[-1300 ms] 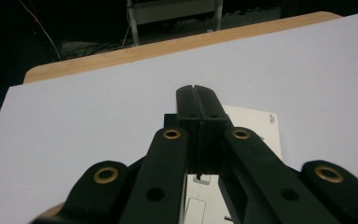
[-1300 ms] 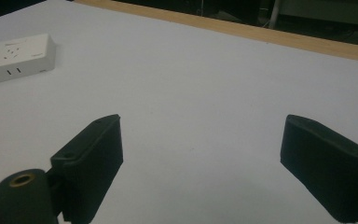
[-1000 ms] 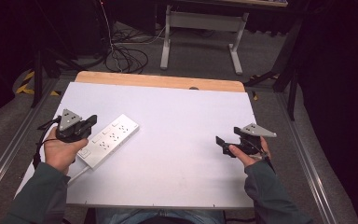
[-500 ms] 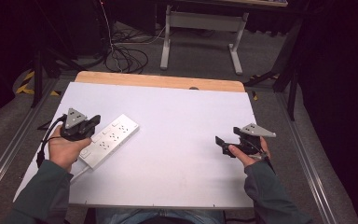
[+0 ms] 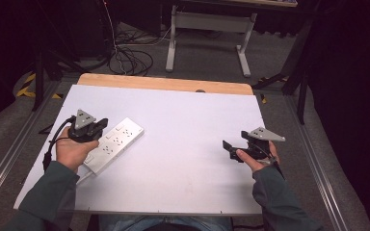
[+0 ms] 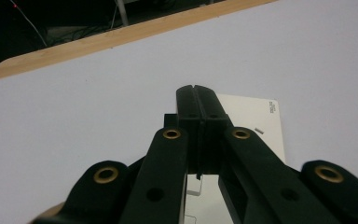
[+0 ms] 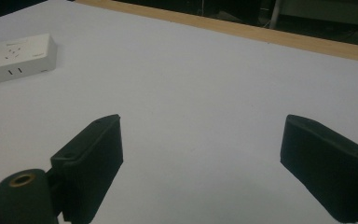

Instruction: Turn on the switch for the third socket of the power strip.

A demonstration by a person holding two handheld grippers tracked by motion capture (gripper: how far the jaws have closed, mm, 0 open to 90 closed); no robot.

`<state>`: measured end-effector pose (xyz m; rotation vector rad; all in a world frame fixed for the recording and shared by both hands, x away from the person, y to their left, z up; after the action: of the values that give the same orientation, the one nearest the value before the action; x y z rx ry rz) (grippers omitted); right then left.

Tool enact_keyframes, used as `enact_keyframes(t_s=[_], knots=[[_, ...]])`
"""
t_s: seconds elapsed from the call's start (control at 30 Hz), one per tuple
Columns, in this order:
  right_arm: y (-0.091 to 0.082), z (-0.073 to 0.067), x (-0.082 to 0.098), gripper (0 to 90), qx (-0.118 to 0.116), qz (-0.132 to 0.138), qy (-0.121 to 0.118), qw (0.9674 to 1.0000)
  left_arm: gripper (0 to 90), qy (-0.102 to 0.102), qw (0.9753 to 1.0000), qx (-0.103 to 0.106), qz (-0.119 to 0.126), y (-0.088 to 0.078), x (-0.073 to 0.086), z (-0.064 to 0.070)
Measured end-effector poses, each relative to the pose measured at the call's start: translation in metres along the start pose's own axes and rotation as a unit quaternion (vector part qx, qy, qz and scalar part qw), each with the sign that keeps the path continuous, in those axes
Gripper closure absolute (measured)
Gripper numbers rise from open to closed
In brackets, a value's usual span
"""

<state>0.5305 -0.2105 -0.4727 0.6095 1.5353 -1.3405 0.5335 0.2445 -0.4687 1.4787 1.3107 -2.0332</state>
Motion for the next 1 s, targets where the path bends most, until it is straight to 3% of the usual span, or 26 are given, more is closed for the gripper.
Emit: enact_keyframes(t_s=[1.0], knots=[[0.0,-0.001,0.0,13.5,-0.001,0.001,-0.003,1.0,90.0,0.013,0.9989,0.021,-0.041,0.027,-0.002,0.008]])
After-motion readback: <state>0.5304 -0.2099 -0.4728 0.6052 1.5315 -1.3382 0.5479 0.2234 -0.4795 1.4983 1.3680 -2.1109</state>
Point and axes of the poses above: each handheld gripper's, and its own axes: y roughly forward along the jaws, x roughly out of its underside, z roughly to its right, the point moved 7 cm from there along y, roughly forward along the jaws, and after that the axes turned 15 degrees about x, right-handed, at the moved point
